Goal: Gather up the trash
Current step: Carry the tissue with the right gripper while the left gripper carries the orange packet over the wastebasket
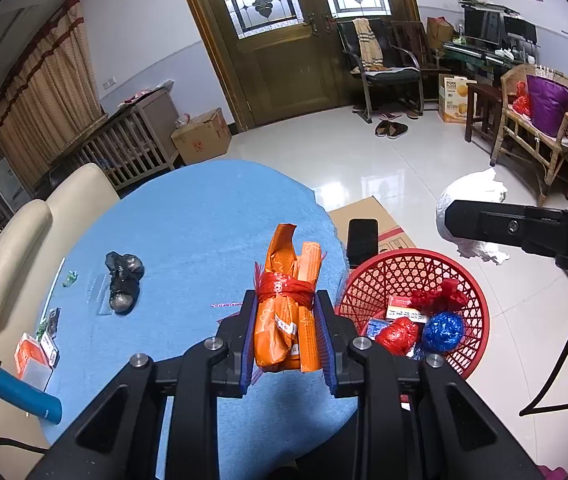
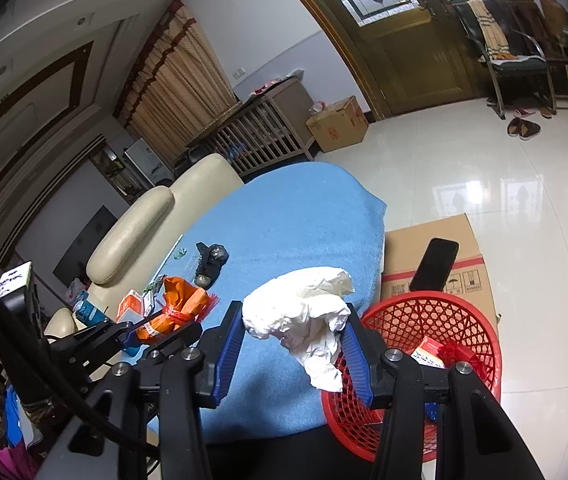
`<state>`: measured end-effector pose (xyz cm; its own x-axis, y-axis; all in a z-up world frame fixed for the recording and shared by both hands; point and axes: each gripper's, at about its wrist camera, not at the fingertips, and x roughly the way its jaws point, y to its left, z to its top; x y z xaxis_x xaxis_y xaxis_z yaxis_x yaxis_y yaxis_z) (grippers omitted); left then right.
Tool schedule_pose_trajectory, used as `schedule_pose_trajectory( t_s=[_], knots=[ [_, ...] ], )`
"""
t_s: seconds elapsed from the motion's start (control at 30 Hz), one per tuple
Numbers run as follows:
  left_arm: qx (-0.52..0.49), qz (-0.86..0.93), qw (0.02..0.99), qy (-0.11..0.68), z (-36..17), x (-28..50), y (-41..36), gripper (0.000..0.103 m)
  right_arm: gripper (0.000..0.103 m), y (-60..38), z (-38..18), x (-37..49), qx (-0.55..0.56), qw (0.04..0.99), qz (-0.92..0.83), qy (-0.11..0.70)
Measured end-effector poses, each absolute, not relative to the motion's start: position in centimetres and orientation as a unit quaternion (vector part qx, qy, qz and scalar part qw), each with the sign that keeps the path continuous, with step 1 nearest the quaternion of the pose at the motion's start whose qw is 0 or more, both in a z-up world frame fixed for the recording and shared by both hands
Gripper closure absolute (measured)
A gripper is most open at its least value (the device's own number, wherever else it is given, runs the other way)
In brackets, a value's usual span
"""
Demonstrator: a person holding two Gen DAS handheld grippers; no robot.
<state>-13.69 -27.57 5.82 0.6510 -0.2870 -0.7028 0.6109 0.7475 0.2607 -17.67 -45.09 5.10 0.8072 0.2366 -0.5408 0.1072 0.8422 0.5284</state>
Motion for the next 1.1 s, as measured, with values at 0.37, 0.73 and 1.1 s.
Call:
schedule_pose_trajectory(
  t_s=[0.37,0.73,1.1],
  knots=[
    [0.250,-0.269,0.863,0.346,4.4,-12.7,-28.9,0.074,0.052,-46.4,3.5,-17.2,0.291,0.901,0.019,0.322],
    [0.260,-0.280,0.849,0.365,2.7,-11.8,-30.4,0.074,0.052,-48.0,1.3,-16.7,0.313,0.887,0.005,0.339],
    [0.266,-0.294,0.829,0.394,0.5,-11.1,-31.7,0.074,0.052,-49.6,-1.2,-16.0,0.335,0.871,-0.012,0.360]
  ],
)
